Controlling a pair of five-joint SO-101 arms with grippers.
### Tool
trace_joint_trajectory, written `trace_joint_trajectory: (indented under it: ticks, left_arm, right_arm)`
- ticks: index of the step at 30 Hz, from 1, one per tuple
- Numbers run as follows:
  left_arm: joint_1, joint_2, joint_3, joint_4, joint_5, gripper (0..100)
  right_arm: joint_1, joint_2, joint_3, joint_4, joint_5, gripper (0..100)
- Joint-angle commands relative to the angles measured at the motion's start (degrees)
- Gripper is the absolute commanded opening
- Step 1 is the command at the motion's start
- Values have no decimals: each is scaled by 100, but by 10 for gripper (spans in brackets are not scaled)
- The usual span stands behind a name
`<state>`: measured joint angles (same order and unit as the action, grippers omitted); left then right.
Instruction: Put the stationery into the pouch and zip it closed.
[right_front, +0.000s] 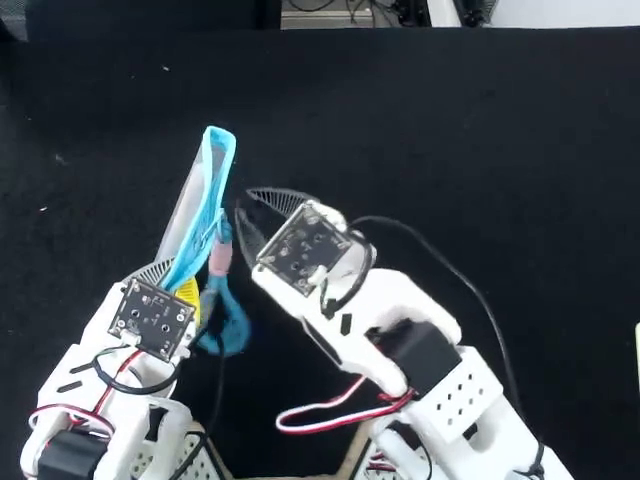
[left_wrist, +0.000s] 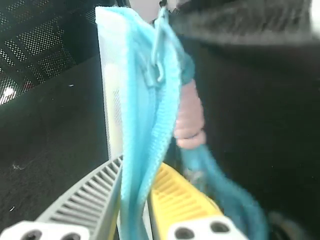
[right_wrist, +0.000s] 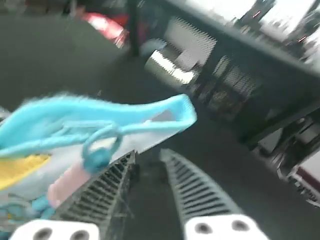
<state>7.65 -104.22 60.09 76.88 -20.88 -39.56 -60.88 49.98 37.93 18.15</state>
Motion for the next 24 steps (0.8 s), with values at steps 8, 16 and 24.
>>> trace_joint_trajectory:
  ticks: [8,16,24]
  left_arm:
    - [31,18,-4,70,-44,30]
    - [31,18,-31,70,-44,30]
    - [31,18,-31,70,-44,30]
  right_arm:
    - [-756,-145,-1270,1873,-475,257]
    - [-914,-101,-470,492,-457,255]
    - [-905,-101,330,-765,-457,254]
